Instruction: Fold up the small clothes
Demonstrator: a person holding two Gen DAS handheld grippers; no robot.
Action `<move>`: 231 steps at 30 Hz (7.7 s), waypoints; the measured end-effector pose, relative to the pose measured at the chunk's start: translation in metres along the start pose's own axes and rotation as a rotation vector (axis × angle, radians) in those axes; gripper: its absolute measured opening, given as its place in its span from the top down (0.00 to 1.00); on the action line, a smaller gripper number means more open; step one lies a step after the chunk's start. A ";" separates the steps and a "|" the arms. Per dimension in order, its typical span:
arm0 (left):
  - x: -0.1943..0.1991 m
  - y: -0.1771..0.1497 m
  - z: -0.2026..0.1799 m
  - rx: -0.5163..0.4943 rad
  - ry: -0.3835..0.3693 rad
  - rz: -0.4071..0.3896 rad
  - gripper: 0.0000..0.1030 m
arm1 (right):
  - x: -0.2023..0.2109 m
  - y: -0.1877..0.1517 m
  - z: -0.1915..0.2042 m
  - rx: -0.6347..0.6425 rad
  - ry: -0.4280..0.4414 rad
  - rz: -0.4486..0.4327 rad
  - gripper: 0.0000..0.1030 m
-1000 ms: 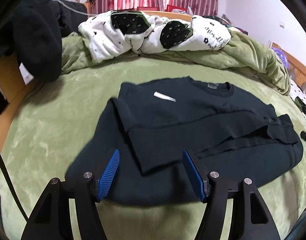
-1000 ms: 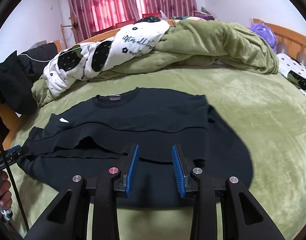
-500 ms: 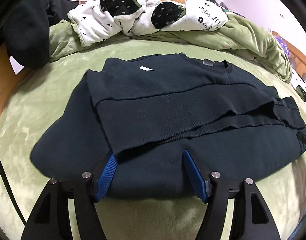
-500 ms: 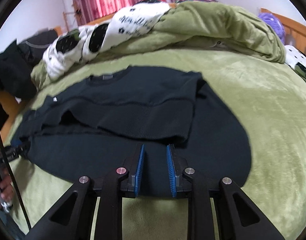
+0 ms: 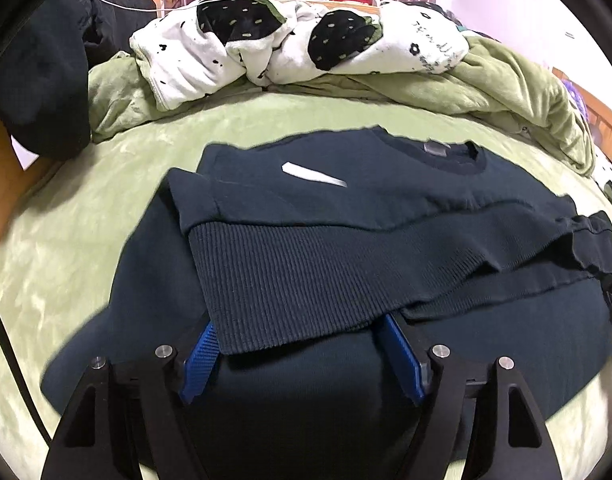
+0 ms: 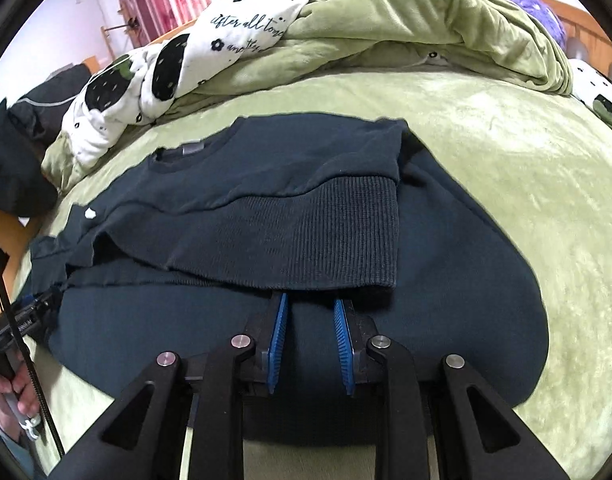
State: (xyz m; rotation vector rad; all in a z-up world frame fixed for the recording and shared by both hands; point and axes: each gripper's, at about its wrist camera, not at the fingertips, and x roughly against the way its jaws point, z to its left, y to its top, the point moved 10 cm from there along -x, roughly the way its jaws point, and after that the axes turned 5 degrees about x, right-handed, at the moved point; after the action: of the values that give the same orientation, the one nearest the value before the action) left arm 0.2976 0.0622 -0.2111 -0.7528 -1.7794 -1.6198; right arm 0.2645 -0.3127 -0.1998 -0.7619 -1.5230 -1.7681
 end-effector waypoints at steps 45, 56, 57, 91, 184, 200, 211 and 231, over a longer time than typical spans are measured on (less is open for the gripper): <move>-0.074 0.077 0.061 0.053 0.129 0.014 0.37 | -0.078 0.105 -0.058 0.017 -0.185 -0.009 0.67; 0.001 0.050 0.048 0.042 0.079 -0.004 0.37 | -0.011 0.093 -0.007 0.008 -0.150 -0.079 0.67; 0.013 0.046 0.048 0.044 0.070 -0.012 0.37 | -0.006 0.090 0.003 0.019 -0.137 -0.085 0.67; 0.093 -0.045 0.233 0.282 0.135 -0.009 0.37 | 0.008 -0.088 0.405 0.578 0.189 -0.010 0.56; 0.031 -0.001 -0.089 -0.047 -0.104 0.018 0.37 | 0.005 0.023 0.020 -0.004 0.094 -0.020 0.87; 0.055 0.004 -0.147 -0.087 -0.176 -0.024 0.37 | 0.040 0.026 -0.072 -0.006 -0.055 -0.068 0.86; 0.049 -0.017 -0.178 -0.112 -0.227 0.027 0.37 | 0.056 0.016 -0.083 0.028 -0.089 -0.118 0.72; 0.047 -0.009 -0.170 -0.158 -0.166 -0.028 0.37 | 0.044 0.051 -0.084 -0.044 -0.038 -0.076 0.72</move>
State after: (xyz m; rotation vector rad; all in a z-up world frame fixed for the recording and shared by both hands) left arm 0.2706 -0.1073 -0.1707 -0.9636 -1.7970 -1.7767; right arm 0.2782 -0.4059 -0.1467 -0.7726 -1.5606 -1.8579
